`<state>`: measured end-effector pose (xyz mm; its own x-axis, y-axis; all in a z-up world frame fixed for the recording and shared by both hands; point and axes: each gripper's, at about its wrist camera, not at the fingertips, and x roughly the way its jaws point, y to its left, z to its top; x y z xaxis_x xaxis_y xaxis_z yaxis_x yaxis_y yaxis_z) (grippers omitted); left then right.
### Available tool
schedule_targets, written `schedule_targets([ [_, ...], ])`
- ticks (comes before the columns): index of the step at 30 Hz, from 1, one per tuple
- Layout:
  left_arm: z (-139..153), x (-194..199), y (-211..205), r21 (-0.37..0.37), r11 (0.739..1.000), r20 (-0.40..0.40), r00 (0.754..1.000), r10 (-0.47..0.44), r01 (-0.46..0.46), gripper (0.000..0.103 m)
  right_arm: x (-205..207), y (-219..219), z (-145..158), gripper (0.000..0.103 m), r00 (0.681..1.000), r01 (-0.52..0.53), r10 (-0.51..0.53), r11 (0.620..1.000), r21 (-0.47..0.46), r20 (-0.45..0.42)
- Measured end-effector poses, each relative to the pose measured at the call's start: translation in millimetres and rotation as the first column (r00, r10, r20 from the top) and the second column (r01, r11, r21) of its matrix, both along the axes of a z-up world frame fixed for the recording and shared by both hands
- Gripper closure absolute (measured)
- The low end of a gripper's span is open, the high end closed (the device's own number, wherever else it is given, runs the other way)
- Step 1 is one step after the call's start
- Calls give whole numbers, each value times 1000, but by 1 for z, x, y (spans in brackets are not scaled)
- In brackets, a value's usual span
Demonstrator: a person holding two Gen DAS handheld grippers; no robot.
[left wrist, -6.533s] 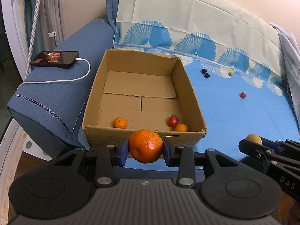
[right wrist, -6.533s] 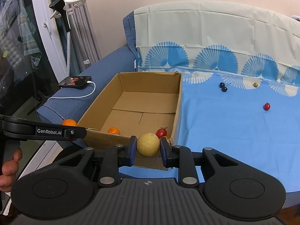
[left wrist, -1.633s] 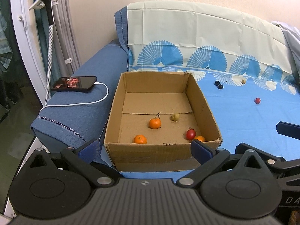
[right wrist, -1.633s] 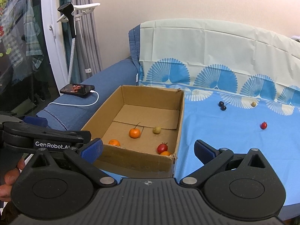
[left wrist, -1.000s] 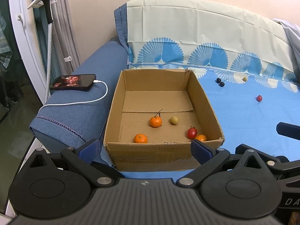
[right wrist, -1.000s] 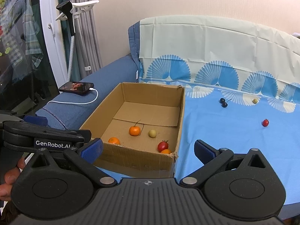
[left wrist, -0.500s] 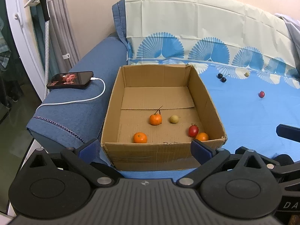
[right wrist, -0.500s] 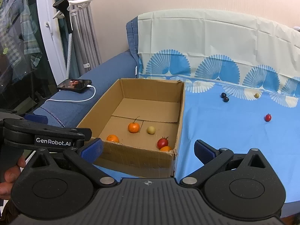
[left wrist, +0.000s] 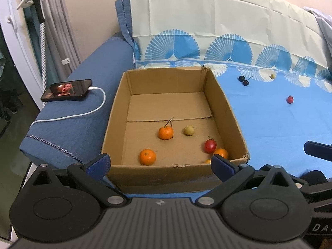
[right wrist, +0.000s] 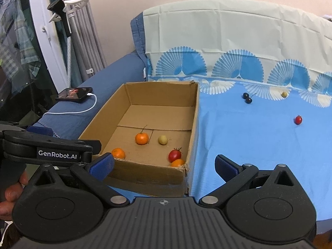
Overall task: Organize fruits
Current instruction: 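Grasp a dark cherry with the left tool while the right tool grasps the red tomato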
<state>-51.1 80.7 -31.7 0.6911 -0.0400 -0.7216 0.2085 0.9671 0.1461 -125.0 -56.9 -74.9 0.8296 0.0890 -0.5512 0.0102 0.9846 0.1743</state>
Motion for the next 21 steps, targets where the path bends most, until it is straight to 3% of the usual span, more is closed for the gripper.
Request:
schedule_targets([
  [9, 0, 28, -48, -9, 997, -12, 997, -82, 82, 0, 10, -48, 1, 1, 994, 109, -110, 994, 23, 12],
  [12, -2, 45, -69, -39, 993, -53, 992, -115, 113, 0, 13, -73, -1, 1, 984, 175, -175, 984, 21, 15],
  [15, -7, 67, -91, -72, 990, -84, 988, -129, 123, 0, 16, -105, -9, 1, 969, 248, -248, 969, 20, 7],
  [21, -21, 117, -153, -55, 985, -85, 982, -166, 162, 0, 32, -175, -30, 1, 920, 393, -393, 920, 7, 1],
])
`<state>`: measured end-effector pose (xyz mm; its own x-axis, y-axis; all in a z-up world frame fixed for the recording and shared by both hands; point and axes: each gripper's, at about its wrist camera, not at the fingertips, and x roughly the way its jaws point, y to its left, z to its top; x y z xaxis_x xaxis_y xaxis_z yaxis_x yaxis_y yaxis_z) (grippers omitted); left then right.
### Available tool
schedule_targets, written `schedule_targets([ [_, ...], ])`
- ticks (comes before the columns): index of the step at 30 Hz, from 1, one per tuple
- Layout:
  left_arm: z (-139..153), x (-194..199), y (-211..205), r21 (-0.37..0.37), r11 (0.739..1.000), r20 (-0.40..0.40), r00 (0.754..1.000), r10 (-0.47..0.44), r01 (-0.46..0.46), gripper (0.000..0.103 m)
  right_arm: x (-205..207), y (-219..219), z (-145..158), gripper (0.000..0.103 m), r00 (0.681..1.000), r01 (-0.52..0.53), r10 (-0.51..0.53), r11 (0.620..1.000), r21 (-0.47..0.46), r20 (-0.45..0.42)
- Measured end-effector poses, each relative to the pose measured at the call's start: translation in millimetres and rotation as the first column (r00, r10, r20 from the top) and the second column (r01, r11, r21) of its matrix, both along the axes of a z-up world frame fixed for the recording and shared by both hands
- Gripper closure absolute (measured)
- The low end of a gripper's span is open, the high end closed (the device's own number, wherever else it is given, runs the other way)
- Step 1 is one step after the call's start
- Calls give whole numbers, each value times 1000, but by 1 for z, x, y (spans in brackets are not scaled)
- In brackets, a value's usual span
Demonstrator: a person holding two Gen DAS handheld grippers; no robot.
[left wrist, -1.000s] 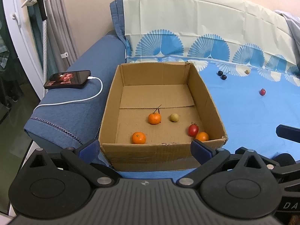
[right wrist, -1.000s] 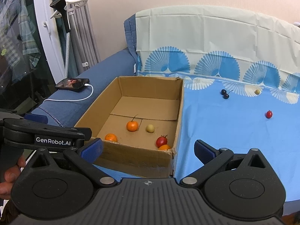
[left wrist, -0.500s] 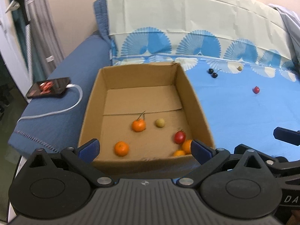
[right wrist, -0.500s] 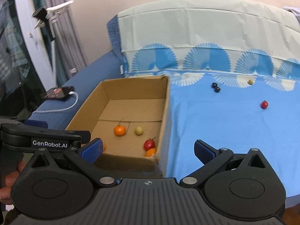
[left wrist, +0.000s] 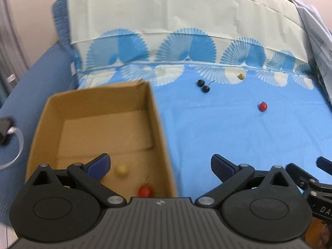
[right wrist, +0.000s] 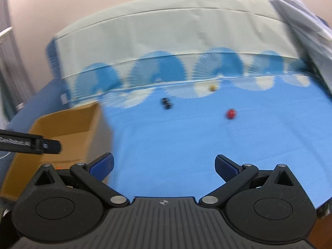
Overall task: Organize fruits
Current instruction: 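Grasp a dark cherry with the left tool while the right tool grasps the red tomato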
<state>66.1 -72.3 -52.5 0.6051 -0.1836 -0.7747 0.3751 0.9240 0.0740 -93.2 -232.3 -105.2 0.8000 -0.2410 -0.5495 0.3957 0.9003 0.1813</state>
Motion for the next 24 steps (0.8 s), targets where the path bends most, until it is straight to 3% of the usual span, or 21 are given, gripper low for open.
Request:
schedule_targets([
  [7, -33, 76, -87, -17, 997, -35, 997, -70, 69, 0, 37, -82, -28, 1, 992, 125, -125, 992, -9, -2],
  [11, -61, 117, -134, -33, 994, -3, 995, -104, 104, 0, 71, -123, -52, 1, 987, 161, -161, 987, -29, -15],
  [17, -129, 198, -188, -44, 997, -64, 996, -64, 61, 0, 136, -188, -95, 1, 979, 203, -204, 978, -35, -27],
  [24, -190, 260, -211, -84, 996, -86, 996, 7, -15, 0, 213, -245, -151, 1, 980, 178, -179, 984, -22, -88],
])
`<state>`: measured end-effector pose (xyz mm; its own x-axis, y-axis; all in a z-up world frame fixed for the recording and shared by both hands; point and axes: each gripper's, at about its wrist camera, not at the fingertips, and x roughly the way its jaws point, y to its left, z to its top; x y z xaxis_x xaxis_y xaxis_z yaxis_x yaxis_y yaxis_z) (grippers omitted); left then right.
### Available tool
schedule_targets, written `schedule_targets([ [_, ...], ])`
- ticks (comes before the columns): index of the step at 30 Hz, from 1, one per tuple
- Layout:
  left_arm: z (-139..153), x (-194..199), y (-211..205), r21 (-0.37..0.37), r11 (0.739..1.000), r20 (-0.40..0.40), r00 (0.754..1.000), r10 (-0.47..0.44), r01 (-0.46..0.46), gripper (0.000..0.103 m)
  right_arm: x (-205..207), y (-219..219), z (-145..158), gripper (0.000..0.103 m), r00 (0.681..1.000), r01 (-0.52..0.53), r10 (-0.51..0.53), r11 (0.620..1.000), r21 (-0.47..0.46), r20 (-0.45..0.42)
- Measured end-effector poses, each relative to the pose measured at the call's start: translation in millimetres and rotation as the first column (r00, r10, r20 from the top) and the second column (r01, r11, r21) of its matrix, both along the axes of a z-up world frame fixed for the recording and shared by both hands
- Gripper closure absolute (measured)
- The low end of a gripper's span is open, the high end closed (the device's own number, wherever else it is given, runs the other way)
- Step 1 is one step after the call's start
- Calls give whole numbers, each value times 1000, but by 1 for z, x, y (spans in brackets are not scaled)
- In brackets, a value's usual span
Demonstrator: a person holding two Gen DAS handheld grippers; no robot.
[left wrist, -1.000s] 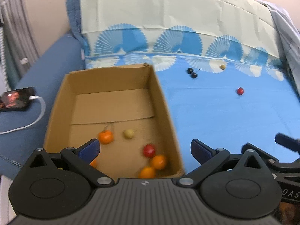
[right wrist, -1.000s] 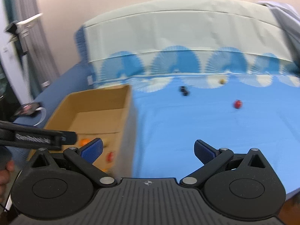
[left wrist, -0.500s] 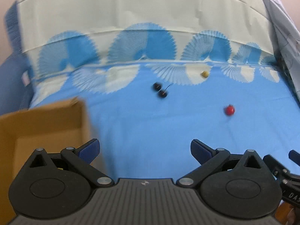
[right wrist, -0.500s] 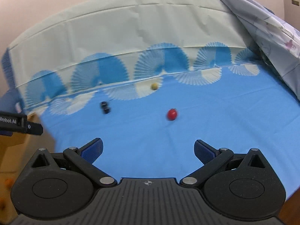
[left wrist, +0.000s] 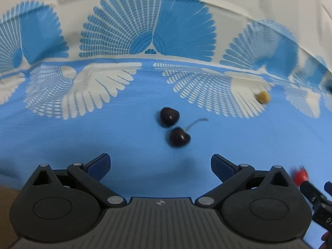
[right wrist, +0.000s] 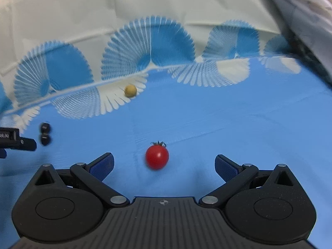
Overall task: Organize fruits
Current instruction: 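Grasp a dark cherry with the left tool while the right tool grasps the red tomato, then carry the cherry and red tomato over the cardboard box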
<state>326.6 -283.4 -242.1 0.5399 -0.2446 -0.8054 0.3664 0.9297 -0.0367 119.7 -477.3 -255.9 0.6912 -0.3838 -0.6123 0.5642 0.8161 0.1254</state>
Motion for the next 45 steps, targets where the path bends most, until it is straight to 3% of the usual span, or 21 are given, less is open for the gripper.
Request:
schedule_targets([
  [4, -16, 19, -15, 23, 1000, -3, 1000, -11, 11, 0, 25, -12, -25, 1, 998, -1, -2, 999, -37, -64],
  [7, -26, 27, -23, 59, 998, 6, 1000, -8, 8, 0, 25, -7, -31, 1, 1000, -5, 2, 994, -106, -28],
  [12, -26, 26, -29, 82, 997, 23, 1000, -15, 13, 4, 22, -5, -31, 1, 1000, -8, 5, 994, -111, -27],
  [13, -24, 24, -29, 78, 997, 30, 999, -21, 19, 20, 20, -4, -30, 5, 1000, -11, 8, 995, -104, -23],
  [14, -20, 20, -30, 78, 997, 53, 998, -31, 27, 35, 18, 0, -26, 23, 1000, -22, 21, 994, -104, -11],
  [15, -15, 16, -31, 77, 996, 60, 997, -52, 48, 67, 16, 4, -23, 50, 999, -36, 35, 993, -116, -13],
  [16, -12, 14, -31, 68, 996, 45, 997, -62, 59, 77, 16, 8, -22, 61, 999, -52, 50, 992, -119, -20],
  [17, -10, 11, -29, 47, 997, 31, 998, -59, 57, 77, 16, 11, -20, 71, 998, -58, 56, 991, -118, -26],
  [22, 13, -10, -23, 4, 997, 12, 997, -73, 73, 77, 4, 18, -7, 71, 999, -51, 50, 998, -41, -18],
  [30, 78, -85, 11, -41, 994, -1, 995, -104, 104, 77, -53, 73, 50, 71, 994, -105, 105, 995, -5, 45],
  [37, 147, -165, 84, -45, 996, 14, 997, -81, 81, 77, -117, 151, 108, 71, 979, -170, 166, 985, 31, 118],
  [45, 208, -247, 197, -66, 997, 63, 998, -25, 29, 77, -173, 247, 167, 71, 935, -317, 308, 948, 28, 174],
])
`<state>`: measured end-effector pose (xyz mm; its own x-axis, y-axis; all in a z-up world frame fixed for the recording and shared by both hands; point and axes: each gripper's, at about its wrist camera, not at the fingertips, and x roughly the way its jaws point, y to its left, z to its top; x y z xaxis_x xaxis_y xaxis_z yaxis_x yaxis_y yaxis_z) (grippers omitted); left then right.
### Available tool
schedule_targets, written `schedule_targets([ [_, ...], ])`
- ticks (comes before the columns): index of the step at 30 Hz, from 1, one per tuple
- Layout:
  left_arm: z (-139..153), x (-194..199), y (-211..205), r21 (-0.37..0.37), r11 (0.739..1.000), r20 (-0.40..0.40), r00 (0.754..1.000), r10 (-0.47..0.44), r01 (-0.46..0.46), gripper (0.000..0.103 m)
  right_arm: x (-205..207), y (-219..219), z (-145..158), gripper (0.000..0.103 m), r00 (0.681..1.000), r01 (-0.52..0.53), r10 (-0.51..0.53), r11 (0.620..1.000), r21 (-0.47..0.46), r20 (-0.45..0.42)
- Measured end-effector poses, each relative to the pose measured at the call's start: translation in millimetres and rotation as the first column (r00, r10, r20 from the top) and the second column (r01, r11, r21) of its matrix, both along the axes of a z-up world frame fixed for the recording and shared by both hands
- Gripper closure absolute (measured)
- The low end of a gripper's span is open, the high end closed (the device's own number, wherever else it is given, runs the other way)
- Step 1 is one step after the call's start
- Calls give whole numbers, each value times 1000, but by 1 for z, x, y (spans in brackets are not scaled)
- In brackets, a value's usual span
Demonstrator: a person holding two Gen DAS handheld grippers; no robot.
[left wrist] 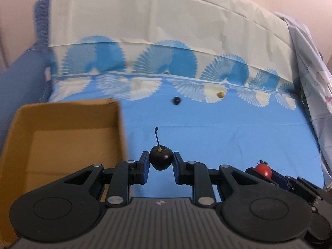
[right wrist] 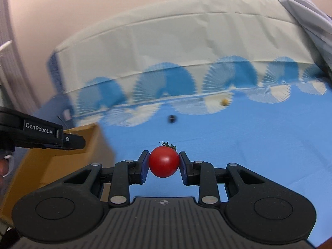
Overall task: Organize fruits
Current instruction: 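Carry the cherry and red tomato over the cardboard box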
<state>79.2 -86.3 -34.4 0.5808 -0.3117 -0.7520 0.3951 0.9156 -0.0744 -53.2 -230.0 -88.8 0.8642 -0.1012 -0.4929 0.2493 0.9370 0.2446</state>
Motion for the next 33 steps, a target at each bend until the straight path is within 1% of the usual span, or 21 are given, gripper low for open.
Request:
schedule_targets([
  [4, 7, -30, 54, 27, 998, -10, 998, 63, -63, 77, -21, 48, 12, 71, 995, -97, 97, 995, -4, -7],
  [9, 1, -57, 115, 94, 983, -20, 987, 161, -158, 77, -44, 101, 16, 71, 982, -186, 185, 982, -13, -29],
  [13, 1, -76, 155, 99, 973, -20, 977, 213, -210, 77, -58, 133, 18, 71, 973, -225, 224, 974, -30, -48],
  [15, 2, -87, 172, 87, 969, -22, 972, 235, -233, 77, -65, 146, 19, 71, 969, -243, 240, 969, -41, -55],
  [21, 3, -114, 202, 47, 962, -33, 962, 272, -270, 77, -82, 175, 25, 71, 964, -265, 263, 961, -79, -42],
  [28, 5, -131, 216, 23, 959, -22, 959, 283, -283, 77, -91, 188, 31, 71, 964, -266, 264, 959, -101, -28],
  [33, 8, -136, 220, 4, 958, -20, 958, 287, -287, 77, -94, 192, 35, 71, 963, -268, 267, 956, -118, -23],
])
